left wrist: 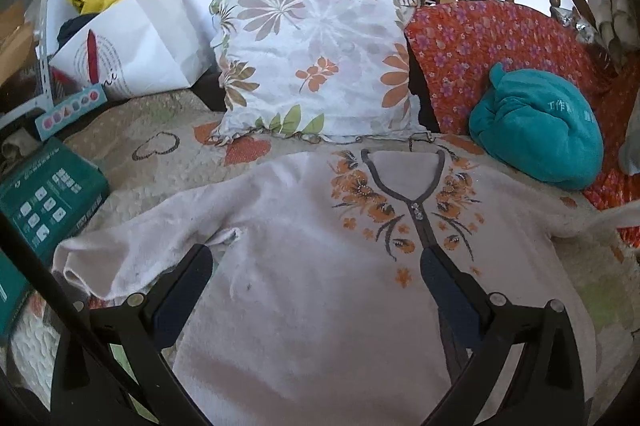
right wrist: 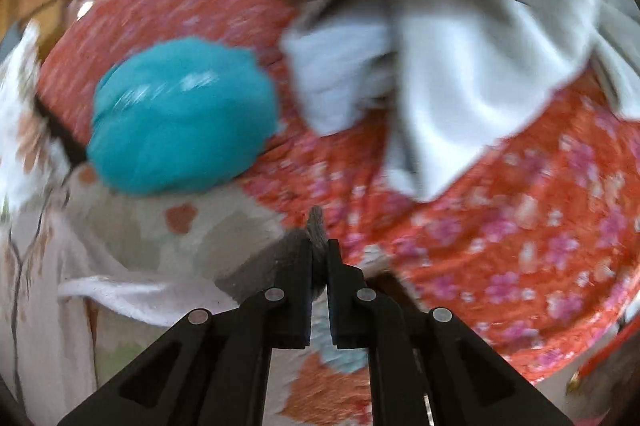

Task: Fold small clothes
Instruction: 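Grasp the grey ribbed cuff of a sleeve with the right gripper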

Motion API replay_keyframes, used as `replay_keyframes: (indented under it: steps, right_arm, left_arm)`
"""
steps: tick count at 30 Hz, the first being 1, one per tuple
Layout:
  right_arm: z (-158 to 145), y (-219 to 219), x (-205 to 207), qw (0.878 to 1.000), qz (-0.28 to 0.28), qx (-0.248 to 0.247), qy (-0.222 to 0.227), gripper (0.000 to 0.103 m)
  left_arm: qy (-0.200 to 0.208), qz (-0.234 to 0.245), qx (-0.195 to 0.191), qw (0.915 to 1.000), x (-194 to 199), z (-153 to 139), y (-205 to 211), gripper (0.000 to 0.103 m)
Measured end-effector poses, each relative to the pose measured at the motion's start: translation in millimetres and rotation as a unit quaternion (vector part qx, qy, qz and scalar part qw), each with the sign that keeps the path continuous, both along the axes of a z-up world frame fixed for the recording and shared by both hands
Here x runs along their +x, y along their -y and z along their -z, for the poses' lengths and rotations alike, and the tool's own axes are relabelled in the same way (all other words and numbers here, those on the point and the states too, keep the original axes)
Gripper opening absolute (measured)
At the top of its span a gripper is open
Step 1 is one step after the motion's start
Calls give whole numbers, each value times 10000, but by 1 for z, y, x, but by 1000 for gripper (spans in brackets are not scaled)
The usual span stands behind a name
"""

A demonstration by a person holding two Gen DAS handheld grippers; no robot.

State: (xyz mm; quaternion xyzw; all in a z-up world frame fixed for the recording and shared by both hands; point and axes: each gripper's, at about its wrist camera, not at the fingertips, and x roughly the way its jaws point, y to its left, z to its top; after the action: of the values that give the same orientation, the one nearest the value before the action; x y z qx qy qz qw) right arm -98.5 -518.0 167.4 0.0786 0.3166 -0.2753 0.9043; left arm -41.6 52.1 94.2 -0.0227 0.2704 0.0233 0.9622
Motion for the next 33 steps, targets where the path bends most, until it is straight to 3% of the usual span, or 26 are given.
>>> replay_keyframes:
  steps: [6,9,11,14,15,17,19,22,28,33]
  right_arm:
    - [41,5,-25,9983,-203,451,-310,6]
    - [66,6,-37,9971,-52,346,-675,6]
    - [71,14,-50,9969,201,370,-667,10]
    - [68,30,-71,9950,387,799,-451,12]
    - [67,34,-79,9937,381,988,-363,14]
    - [70,35,-86,9913,289,1250,-309,30]
    - [78,32,-88,9877,181,1520,-315,35]
    - [92,22,-74,9827,59,1812,-371,36]
    - [110,-4,-15,9822,-25,1783,-586,35]
    - [140,-7,31,9784,541,1480,-1341,42]
  left_arm:
    - [-55,-9,-36,10000,-6,3,-2,103]
    - [-87,-5,-13,10000,-8,4,-2,103]
    - [-127,8,-17,9999,-10,5,-2,103]
    - [-152,37,-27,9999,-11,7,0,103]
    - [-162,59,-24,9998,-12,8,1,103]
    - [-182,108,0,9998,-13,10,4,103]
    - [-205,156,50,9997,-14,12,8,103]
    - [-270,194,137,9994,-15,16,11,103]
    - [-358,130,128,9992,-15,22,8,103]
    - [-459,68,68,9989,-13,26,4,103]
